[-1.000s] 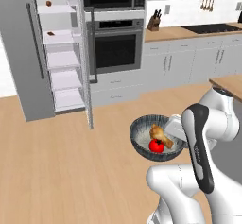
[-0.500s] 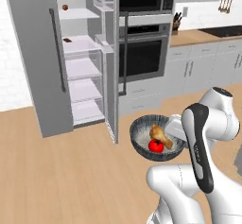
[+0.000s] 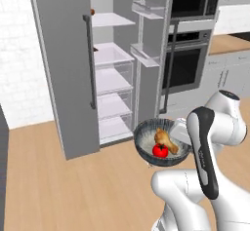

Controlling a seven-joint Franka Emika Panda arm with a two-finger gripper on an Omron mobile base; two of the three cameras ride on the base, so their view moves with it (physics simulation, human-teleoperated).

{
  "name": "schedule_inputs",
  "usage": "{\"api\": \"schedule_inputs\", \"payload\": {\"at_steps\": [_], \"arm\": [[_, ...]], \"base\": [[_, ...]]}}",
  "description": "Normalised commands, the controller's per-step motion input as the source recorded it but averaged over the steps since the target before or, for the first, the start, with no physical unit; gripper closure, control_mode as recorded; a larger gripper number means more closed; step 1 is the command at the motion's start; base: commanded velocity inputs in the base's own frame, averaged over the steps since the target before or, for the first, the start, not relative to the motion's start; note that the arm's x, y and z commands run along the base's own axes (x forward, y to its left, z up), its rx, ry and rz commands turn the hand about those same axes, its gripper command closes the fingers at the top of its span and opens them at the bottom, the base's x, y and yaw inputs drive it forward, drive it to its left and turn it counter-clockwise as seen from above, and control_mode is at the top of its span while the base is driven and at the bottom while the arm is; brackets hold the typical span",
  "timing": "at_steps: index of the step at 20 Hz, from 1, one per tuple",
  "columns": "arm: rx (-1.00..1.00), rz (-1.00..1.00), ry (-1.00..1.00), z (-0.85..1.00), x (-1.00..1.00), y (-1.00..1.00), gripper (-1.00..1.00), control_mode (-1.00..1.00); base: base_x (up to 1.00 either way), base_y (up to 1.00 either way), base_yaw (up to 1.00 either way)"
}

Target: Pick the chicken drumstick and tomato from their plates and place them in the bowl. Then put the bowl in the fridge.

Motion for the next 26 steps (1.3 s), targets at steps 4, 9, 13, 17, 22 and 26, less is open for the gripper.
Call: {"api": "schedule_inputs", "payload": {"at_steps": [4,9,13,17,22,26], "arm": [[0.00,0.00,0.00,0.00,0.00,0.00,1.00,1.00],[0.00,0.00,0.00,0.00,0.00,0.00,1.00,1.00],[0.00,0.00,0.00,0.00,0.00,0.00,1.00,1.00],[0.00,0.00,0.00,0.00,0.00,0.00,1.00,1.00],[0.00,0.00,0.00,0.00,0.00,0.00,1.00,1.00],[0.00,0.00,0.00,0.00,0.00,0.00,1.00,1.00]], "base": [[0.94,0.24,0.10],[0.95,0.35,0.02],[0.94,0.52,0.00],[0.67,0.00,0.06],[0.38,-0.06,0.02],[0.19,-0.34,0.15]]}}
